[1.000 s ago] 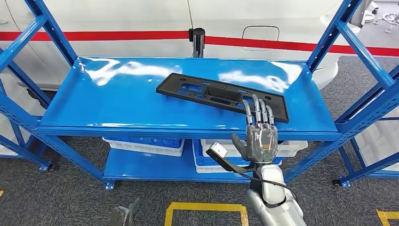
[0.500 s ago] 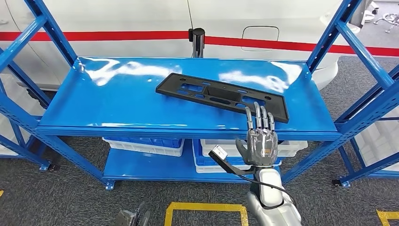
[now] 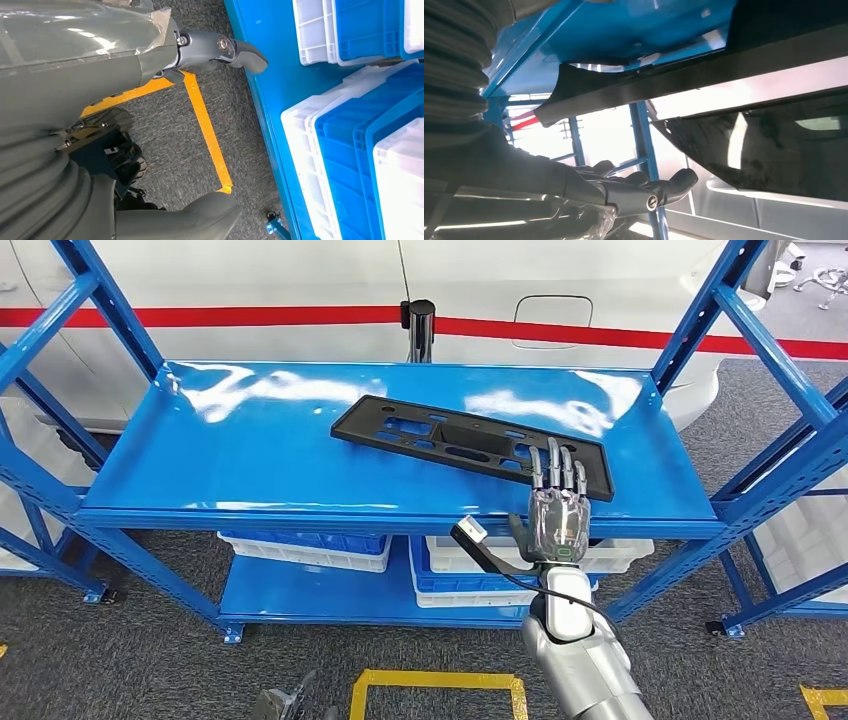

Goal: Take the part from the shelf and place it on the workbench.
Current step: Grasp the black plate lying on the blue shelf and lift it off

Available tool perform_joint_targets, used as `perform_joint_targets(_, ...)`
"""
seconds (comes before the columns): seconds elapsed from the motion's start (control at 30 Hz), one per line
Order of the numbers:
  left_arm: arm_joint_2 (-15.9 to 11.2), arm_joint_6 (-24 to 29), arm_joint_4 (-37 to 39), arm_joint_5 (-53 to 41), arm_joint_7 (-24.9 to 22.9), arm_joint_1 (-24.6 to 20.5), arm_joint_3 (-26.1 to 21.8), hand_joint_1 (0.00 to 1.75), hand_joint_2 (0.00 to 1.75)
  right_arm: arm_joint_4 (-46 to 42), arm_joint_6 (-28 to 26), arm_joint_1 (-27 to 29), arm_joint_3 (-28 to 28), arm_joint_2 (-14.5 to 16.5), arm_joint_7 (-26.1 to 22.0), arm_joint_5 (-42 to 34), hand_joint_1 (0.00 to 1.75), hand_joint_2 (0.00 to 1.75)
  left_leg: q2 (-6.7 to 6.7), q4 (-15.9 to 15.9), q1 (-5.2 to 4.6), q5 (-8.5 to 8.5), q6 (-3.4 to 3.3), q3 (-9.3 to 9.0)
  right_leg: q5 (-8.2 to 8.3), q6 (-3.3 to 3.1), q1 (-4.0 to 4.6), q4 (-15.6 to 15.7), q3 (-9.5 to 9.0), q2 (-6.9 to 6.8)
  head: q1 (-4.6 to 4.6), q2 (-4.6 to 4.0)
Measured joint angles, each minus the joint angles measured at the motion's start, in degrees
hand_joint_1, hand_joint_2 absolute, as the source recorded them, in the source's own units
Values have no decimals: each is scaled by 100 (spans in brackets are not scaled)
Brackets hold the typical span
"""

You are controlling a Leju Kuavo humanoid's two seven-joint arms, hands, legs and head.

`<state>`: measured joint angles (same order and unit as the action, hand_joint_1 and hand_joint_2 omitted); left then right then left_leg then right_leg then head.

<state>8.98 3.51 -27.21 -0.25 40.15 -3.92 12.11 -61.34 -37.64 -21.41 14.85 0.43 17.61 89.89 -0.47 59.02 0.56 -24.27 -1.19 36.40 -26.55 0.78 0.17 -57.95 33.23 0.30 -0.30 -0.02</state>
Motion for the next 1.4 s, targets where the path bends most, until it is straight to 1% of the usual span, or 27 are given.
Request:
perform_joint_targets(0.1,-24,-29,8,86,0,-44,75,0,175,356,-36,-309,63,-5,147,1,0,175,2,0,0,1,0,-4,0,0,0,0,-1,1,0,0)
perform_joint_targets(0.2,-52,-33,14,156,0,-107,157,0,175,756,-84,-617,115,-6,174,1,0,175,0,0,1,4,-2,-7,1,0,0,0,-7,-1,0,0)
perform_joint_targets(0.3,-72,-29,16,184,0,-136,208,0,175,987,-122,-778,153,-3,174,1,0,175,-1,0,0,6,-3,-7,2,2,0,0,-9,-2,1,0)
perform_joint_targets(0.43,-86,-30,18,193,0,-159,225,0,0,1150,-158,-876,201,-3,178,1,0,175,-1,1,0,5,-3,-7,2,3,0,0,-9,-1,1,0)
perform_joint_targets(0.57,-100,31,19,191,0,-198,282,0,0,1238,-179,-927,336,2,222,1,0,175,0,1,0,3,-2,-7,0,2,0,0,-8,-1,0,0)
perform_joint_targets(0.67,-111,126,35,190,0,-246,331,0,0,1259,-185,-951,497,-8,357,1,0,175,0,1,1,2,-2,-7,0,1,0,0,-8,-1,0,0)
perform_joint_targets(0.8,-144,397,96,149,0,-307,382,0,0,1260,-189,-1004,755,-51,486,1,0,175,2,1,1,3,-2,-8,0,1,0,0,-8,-1,1,0)
perform_joint_targets(0.97,-273,740,58,126,0,-255,466,0,0,1246,-192,-1021,991,-164,606,1,0,175,0,1,1,3,-2,-9,0,1,1,0,-7,-1,0,1)
perform_joint_targets(1.07,-326,865,-155,112,0,-92,507,0,0,1091,-189,-906,1062,-352,708,1,0,175,-2,1,1,2,-2,-9,-2,2,-1,0,-6,-2,-1,1)
perform_joint_targets(1.17,-330,1007,-466,86,1,103,612,0,0,705,-56,-682,1063,-635,683,1,0,175,-3,2,-2,-6,-10,-9,-5,4,-5,0,-8,-4,0,0)
perform_joint_targets(1.27,-319,1204,-857,133,2,363,764,0,0,201,97,-381,978,-962,533,1,0,175,-2,2,-10,-17,-21,-10,-6,5,-12,1,-9,-3,0,0)
perform_joint_targets(1.4,-318,1460,-1288,302,2,796,874,0,0,-522,134,175,677,-1380,167,1,0,175,-2,2,-20,-27,-28,-13,-16,21,-17,2,-13,-3,1,0)
